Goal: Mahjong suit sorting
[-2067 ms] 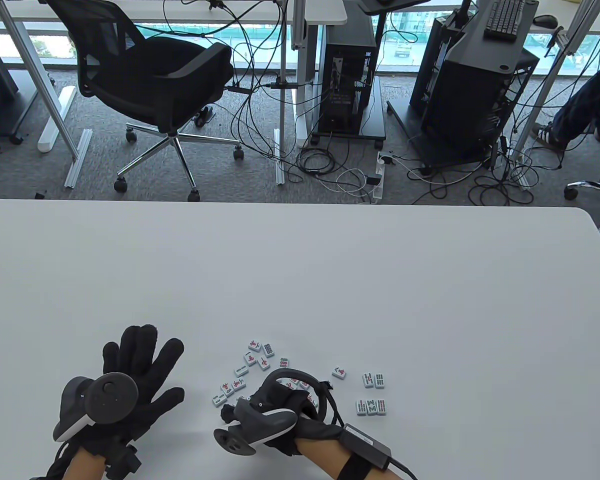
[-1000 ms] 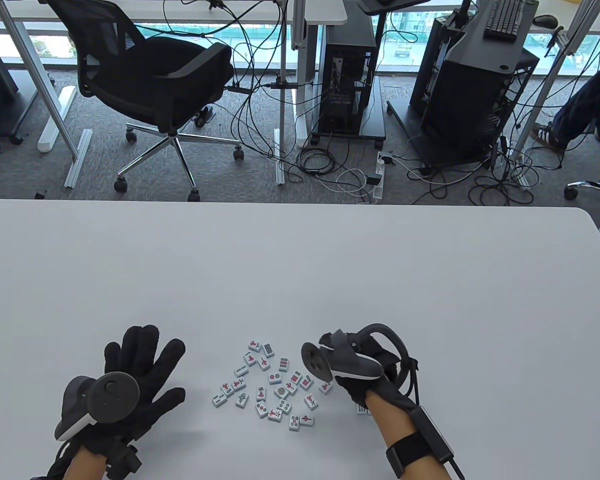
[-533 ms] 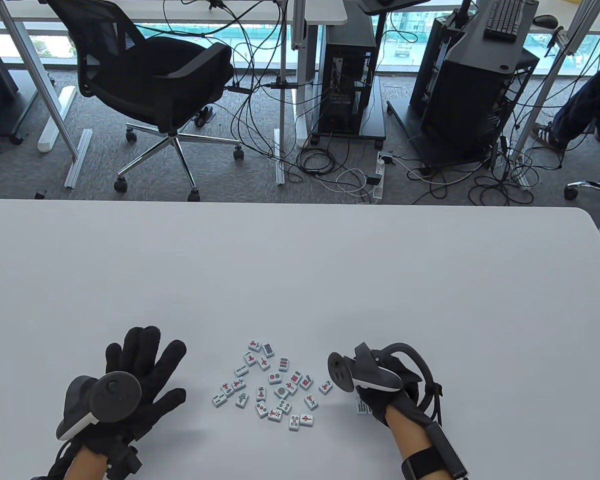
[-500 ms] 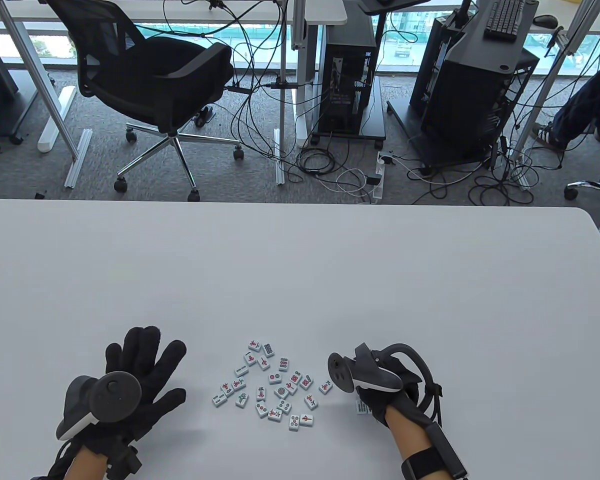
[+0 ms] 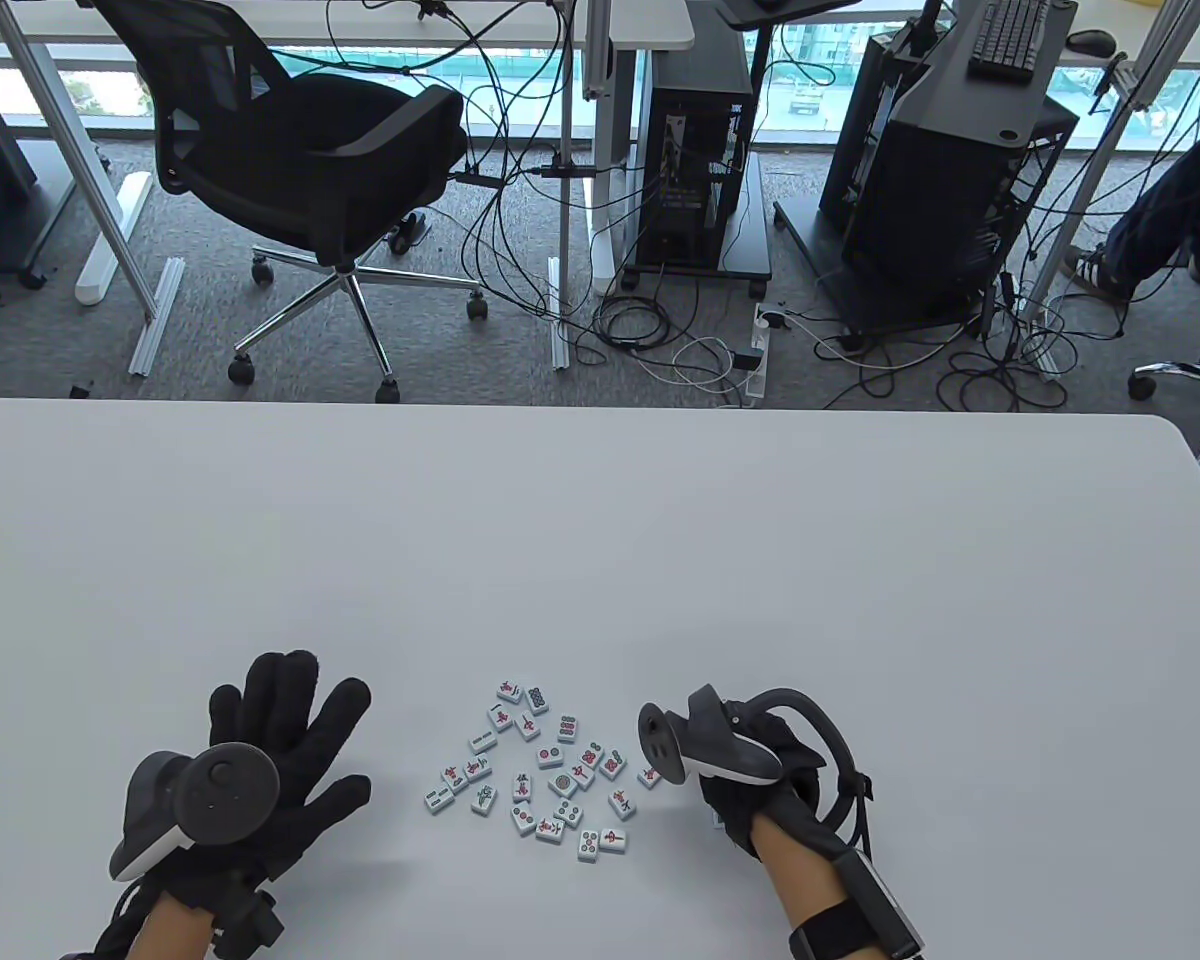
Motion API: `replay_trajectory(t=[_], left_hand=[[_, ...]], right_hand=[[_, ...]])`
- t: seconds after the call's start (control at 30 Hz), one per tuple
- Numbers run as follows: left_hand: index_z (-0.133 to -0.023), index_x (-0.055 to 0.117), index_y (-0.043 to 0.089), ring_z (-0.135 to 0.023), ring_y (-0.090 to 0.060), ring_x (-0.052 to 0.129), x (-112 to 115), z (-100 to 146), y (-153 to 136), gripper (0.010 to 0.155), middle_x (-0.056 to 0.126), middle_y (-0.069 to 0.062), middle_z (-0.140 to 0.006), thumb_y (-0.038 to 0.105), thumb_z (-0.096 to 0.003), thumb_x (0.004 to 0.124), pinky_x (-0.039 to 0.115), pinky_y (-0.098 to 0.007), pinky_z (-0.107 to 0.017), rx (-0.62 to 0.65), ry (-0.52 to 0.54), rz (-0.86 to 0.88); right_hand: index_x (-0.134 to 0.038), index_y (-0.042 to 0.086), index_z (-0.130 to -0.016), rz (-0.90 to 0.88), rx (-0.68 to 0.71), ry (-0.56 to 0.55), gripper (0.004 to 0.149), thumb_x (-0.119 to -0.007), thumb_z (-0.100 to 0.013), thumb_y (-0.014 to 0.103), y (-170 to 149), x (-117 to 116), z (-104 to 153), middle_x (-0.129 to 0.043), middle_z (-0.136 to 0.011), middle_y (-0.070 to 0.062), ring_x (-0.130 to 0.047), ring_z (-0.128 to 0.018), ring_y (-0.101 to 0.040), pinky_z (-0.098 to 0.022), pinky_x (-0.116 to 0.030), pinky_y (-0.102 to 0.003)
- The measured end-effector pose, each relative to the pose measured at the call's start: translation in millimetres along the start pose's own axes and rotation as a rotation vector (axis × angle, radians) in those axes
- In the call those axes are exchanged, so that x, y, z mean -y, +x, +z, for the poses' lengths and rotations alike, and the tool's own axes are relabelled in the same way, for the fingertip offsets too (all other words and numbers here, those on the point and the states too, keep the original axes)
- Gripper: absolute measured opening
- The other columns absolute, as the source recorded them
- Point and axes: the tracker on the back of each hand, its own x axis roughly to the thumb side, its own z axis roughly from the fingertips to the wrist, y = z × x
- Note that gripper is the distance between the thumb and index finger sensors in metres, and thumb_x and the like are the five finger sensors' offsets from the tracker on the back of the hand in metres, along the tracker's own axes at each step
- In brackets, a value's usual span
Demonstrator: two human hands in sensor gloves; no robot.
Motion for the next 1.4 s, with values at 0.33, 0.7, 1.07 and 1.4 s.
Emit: replay_trajectory(t=[0.33,0.7,1.07,1.4], left_hand=[[-0.109,0.020,0.048,-0.105,-0.013,-0.022,0,0,0,0.079,-0.016,0.020,-0.109,0.075,-0.0439,0.054,-0.010,-0.053,-0.072,0.009,0.000,0.003],[-0.110,0.020,0.048,-0.105,-0.013,-0.022,-1,1,0,0.079,-0.017,0.020,-0.109,0.075,-0.0437,0.054,-0.011,-0.053,-0.072,0.018,0.018,0.015],[-0.110,0.020,0.048,-0.105,-0.013,-0.022,-2,2,0,0.079,-0.017,0.020,-0.108,0.075,-0.0438,0.054,-0.011,-0.053,-0.072,0.024,0.023,0.017],[-0.109,0.020,0.048,-0.105,-0.013,-0.022,-2,2,0,0.079,-0.017,0.020,-0.108,0.075,-0.0438,0.054,-0.011,-0.053,-0.072,0.024,0.026,0.015]], right_hand=[[-0.084,0.010,-0.082,-0.103,0.204,-0.290,0.052,-0.082,-0.040,0.041,106,41,3,-0.099,-0.040,-0.002,-0.090,-0.010,-0.010,-0.010,-0.082,-0.029],[-0.091,0.009,-0.066,-0.005,0.126,-0.365,0.046,-0.082,-0.039,0.045,151,41,-16,-0.099,-0.030,0.001,-0.086,-0.003,-0.007,-0.004,-0.081,-0.028],[-0.091,0.011,-0.067,0.112,0.225,-0.349,0.045,-0.082,-0.038,0.045,174,40,3,-0.098,-0.029,0.003,-0.086,-0.003,-0.006,-0.005,-0.081,-0.027],[-0.085,0.006,-0.079,0.031,0.282,-0.196,0.058,-0.084,-0.038,0.046,183,38,5,-0.098,-0.032,-0.001,-0.087,-0.004,-0.007,-0.006,-0.081,-0.028]])
